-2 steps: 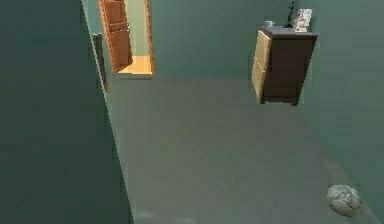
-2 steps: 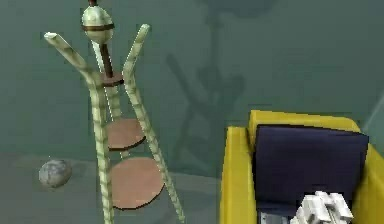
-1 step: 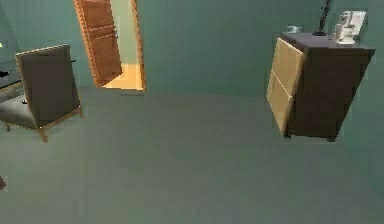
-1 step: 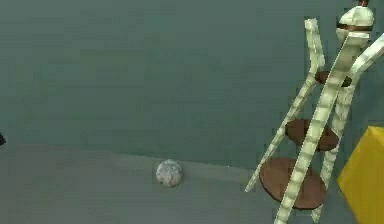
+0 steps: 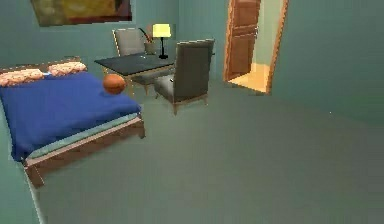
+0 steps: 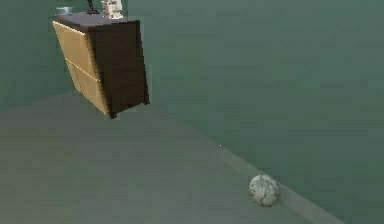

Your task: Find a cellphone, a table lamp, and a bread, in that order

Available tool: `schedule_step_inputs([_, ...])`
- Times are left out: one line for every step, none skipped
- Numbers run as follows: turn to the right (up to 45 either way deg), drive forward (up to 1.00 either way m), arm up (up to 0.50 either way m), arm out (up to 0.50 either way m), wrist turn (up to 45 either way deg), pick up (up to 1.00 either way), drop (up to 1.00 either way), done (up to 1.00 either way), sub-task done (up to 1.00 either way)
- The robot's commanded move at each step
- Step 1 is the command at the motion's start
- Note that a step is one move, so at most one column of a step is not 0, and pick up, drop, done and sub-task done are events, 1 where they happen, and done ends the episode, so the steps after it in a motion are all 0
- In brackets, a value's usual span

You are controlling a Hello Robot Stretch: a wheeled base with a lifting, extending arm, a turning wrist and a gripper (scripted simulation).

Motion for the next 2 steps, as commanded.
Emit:
schedule_step_inputs([0.0, 0.25, 0.0, 0.0, 0.0, 0.0, 0.0, 0.0, 0.0])
schedule_step_inputs([-3.0, 0.0, 0.0, 0.0, 0.0, 0.0, 0.0, 0.0, 0.0])
